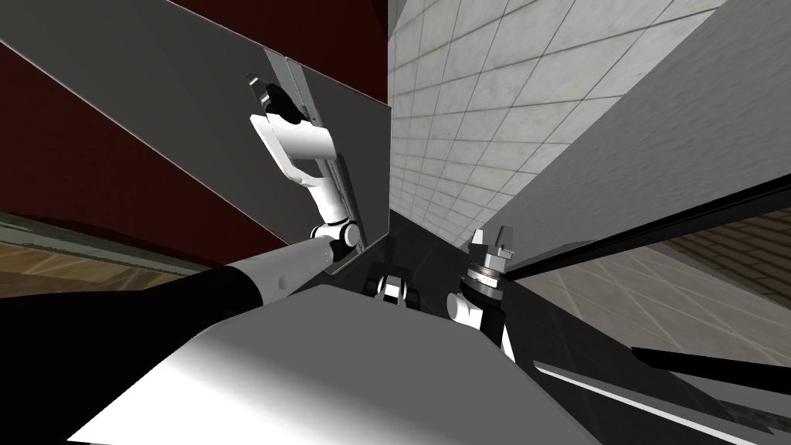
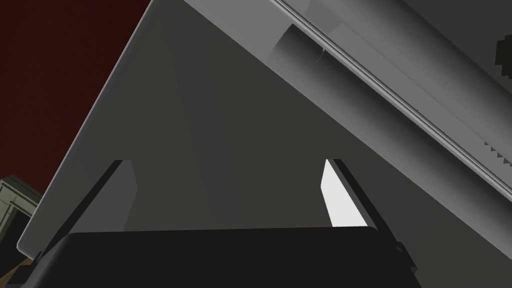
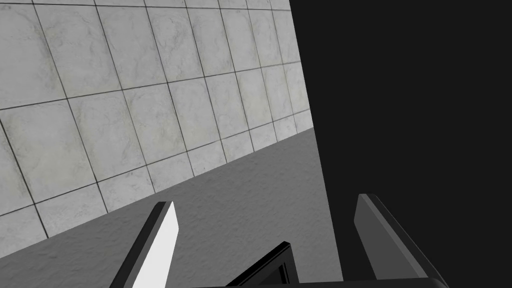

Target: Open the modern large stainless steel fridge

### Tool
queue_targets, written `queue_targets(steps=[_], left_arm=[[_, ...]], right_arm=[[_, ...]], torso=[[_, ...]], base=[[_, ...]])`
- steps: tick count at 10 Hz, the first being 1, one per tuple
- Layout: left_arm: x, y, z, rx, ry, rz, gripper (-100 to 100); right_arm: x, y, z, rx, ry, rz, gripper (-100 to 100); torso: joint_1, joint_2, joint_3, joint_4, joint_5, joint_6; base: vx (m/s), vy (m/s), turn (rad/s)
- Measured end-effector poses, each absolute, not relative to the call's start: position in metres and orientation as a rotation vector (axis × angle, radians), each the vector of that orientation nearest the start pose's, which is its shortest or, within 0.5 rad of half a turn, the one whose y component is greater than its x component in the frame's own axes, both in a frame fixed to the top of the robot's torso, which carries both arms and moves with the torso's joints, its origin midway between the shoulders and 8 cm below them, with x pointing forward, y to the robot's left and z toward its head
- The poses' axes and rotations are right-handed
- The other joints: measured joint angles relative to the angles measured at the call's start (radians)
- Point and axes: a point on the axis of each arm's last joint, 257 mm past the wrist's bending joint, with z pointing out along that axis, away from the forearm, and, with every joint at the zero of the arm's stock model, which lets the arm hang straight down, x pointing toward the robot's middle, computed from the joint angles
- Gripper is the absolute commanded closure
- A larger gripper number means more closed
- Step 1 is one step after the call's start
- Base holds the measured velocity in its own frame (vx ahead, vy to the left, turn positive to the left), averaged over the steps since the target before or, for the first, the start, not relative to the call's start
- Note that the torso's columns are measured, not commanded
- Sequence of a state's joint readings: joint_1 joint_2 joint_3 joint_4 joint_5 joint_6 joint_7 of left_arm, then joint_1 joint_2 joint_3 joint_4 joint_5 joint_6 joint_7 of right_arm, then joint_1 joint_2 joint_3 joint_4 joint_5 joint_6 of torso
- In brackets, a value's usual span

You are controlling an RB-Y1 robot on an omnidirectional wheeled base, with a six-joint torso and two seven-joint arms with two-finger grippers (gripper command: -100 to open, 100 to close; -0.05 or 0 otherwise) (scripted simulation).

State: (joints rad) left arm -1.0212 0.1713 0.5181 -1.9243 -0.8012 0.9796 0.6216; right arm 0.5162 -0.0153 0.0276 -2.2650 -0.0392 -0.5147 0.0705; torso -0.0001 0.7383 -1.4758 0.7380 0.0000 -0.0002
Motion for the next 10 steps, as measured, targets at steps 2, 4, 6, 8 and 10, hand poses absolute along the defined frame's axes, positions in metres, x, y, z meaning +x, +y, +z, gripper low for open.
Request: queue_targets(steps=[2, 4, 6, 8, 10], left_arm=[[0.484, 0.483, 0.27, -1.41, 0.017, -1.074, -100], [0.483, 0.485, 0.272, -1.461, -0.02, -1.078, -100], [0.482, 0.489, 0.271, -1.515, -0.056, -1.077, -100], [0.481, 0.492, 0.271, -1.57, -0.092, -1.077, -100], [0.48, 0.494, 0.27, -1.631, -0.129, -1.074, -100]], right_arm=[[0.344, -0.276, 0.015, 0.661, 0.629, 1.28, 0], [0.344, -0.276, 0.015, 0.661, 0.629, 1.28, 0], [0.344, -0.276, 0.015, 0.661, 0.629, 1.28, 0], [0.344, -0.276, 0.015, 0.661, 0.629, 1.28, 0], [0.344, -0.276, 0.015, 0.661, 0.629, 1.28, 0]], torso=[[0.0, -0.002, -0.001, 0.0, 0.0, 0.0], [0.0, -0.001, 0.0, 0.0, 0.0, 0.0], [0.0, 0.0, 0.0, 0.0, 0.0, 0.0], [0.0, 0.0, 0.0, 0.0, 0.0, 0.0], [0.001, -0.001, -0.001, 0.0, 0.0, 0.0]], base=[[0.056, 0.025, -0.104], [0.061, 0.029, -0.114], [0.045, 0.024, -0.062], [0.057, 0.039, -0.117], [0.072, 0.038, -0.086]])
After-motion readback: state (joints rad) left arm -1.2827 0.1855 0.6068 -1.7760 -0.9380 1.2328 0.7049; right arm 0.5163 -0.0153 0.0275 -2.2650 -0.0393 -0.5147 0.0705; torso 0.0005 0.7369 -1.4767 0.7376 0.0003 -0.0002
